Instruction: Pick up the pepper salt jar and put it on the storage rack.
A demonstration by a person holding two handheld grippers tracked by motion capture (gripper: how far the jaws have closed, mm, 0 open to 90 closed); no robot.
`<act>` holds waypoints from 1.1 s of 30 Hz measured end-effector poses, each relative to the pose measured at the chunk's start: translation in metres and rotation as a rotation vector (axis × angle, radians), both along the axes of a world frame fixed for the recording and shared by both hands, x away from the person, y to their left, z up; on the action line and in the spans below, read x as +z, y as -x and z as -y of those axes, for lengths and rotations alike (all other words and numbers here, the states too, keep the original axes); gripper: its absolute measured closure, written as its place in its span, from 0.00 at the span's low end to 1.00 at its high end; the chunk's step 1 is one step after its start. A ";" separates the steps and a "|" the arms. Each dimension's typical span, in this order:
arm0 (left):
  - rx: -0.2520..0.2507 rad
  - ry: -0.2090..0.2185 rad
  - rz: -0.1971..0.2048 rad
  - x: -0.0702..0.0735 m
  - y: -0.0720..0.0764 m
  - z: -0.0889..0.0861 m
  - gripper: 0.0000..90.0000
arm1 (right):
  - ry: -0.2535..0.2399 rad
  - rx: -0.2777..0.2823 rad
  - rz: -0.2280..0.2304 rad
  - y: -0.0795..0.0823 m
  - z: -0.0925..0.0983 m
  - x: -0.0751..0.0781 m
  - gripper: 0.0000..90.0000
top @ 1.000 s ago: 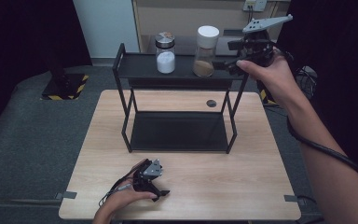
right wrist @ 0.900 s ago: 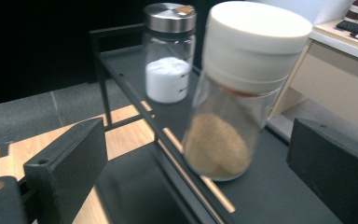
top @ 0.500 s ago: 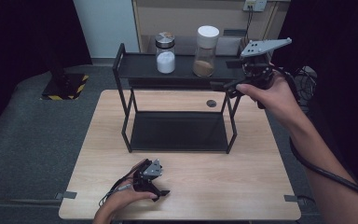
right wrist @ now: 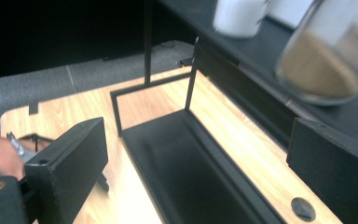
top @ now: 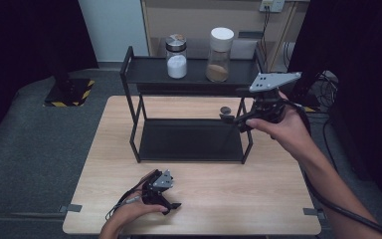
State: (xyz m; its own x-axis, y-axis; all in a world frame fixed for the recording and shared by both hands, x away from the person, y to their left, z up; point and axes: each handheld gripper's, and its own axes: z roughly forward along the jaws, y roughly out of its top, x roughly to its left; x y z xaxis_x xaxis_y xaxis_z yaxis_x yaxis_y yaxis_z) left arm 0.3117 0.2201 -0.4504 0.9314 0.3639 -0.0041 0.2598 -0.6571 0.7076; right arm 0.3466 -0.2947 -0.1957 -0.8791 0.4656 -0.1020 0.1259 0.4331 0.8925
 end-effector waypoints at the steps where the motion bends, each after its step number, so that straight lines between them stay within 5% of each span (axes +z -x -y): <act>1: 0.000 0.000 0.000 0.000 0.000 0.000 0.00 | 0.000 0.003 -0.003 0.001 -0.001 -0.004 0.07; 33: 0.004 0.003 0.001 0.000 0.001 0.000 0.00 | 0.019 0.016 -0.101 0.018 0.001 -0.129 0.06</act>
